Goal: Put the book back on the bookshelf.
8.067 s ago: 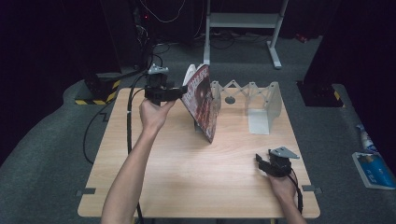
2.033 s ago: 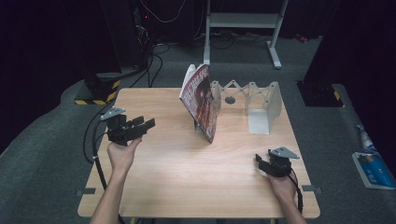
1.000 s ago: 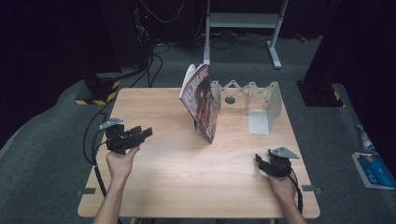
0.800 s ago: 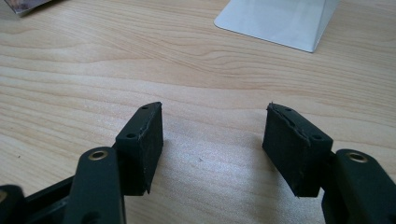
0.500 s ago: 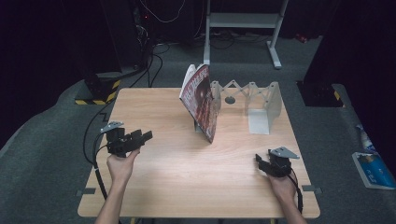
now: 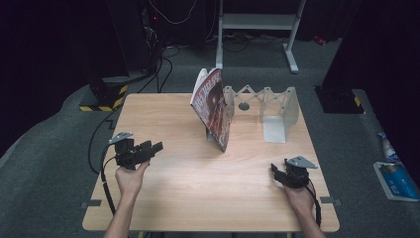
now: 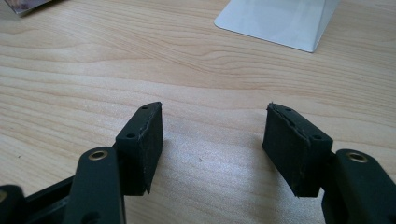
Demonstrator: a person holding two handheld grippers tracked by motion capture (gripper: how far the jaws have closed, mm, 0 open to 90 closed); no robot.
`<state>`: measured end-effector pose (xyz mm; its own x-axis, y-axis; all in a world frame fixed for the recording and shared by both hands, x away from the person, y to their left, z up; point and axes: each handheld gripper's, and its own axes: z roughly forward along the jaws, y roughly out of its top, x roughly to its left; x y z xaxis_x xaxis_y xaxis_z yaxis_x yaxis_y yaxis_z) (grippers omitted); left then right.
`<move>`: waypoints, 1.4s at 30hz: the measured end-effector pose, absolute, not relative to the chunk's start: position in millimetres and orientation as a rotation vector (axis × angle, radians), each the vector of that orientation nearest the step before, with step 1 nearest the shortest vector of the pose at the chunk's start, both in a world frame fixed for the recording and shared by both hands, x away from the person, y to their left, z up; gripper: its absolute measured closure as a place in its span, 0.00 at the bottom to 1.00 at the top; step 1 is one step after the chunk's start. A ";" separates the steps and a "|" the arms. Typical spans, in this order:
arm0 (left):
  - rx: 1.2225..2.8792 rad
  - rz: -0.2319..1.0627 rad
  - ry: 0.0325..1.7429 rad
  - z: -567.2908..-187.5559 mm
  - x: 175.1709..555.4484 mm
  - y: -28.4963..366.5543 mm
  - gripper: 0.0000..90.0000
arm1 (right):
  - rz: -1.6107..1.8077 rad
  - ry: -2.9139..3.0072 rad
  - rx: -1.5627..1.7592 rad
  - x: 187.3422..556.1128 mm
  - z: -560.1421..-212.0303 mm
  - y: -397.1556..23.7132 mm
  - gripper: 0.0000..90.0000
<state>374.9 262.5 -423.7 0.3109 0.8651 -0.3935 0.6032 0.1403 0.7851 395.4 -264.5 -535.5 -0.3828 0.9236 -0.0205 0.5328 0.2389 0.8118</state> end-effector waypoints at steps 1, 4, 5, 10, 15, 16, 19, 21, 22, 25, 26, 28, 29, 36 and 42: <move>1.558 0.321 1.389 -424.8 374.9 262.0 0.46 | 1.013 2.010 1.327 395.4 -535.5 -264.5 0.42; 1.560 0.317 1.395 -427.2 375.1 261.1 0.46 | 1.014 2.010 1.328 395.4 -535.5 -264.5 0.42; 1.559 0.317 1.397 -428.0 375.0 260.9 0.46 | 1.014 2.010 1.327 395.4 -535.5 -264.5 0.42; 1.567 0.320 1.399 -432.2 374.3 259.3 0.46 | 1.013 2.010 1.328 395.3 -535.5 -264.5 0.42; 1.575 0.318 1.404 -437.0 374.7 258.0 0.47 | 1.013 2.011 1.325 395.4 -535.5 -264.6 0.42; 1.575 0.318 1.405 -438.0 374.7 257.4 0.47 | 1.013 2.011 1.327 395.3 -535.5 -264.5 0.42; 1.586 0.318 1.406 -441.0 375.5 255.7 0.47 | 1.013 2.011 1.326 395.3 -535.5 -264.5 0.42; 1.599 0.320 1.405 -442.8 376.4 254.3 0.47 | 1.013 2.011 1.326 395.4 -535.5 -264.5 0.42; 1.600 0.319 1.407 -443.6 377.0 253.6 0.47 | 1.013 2.011 1.327 395.3 -535.5 -264.5 0.42; 1.606 0.316 1.409 -445.9 378.3 252.1 0.47 | 1.014 2.011 1.327 395.3 -535.5 -264.5 0.42; 1.606 0.315 1.411 -446.6 378.6 251.4 0.47 | 1.014 2.011 1.327 395.3 -535.5 -264.5 0.42; 1.608 0.314 1.411 -448.4 379.0 250.4 0.47 | 1.014 2.011 1.326 395.3 -535.5 -264.5 0.42; 1.607 0.313 1.414 -449.4 379.2 249.6 0.47 | 1.013 2.011 1.326 395.3 -535.5 -264.5 0.42; 1.616 0.308 1.421 -455.0 380.5 246.3 0.48 | 1.013 2.012 1.326 395.3 -535.5 -264.5 0.42; 1.616 0.303 1.427 -459.2 381.0 241.9 0.48 | 1.013 2.012 1.326 395.3 -535.5 -264.5 0.42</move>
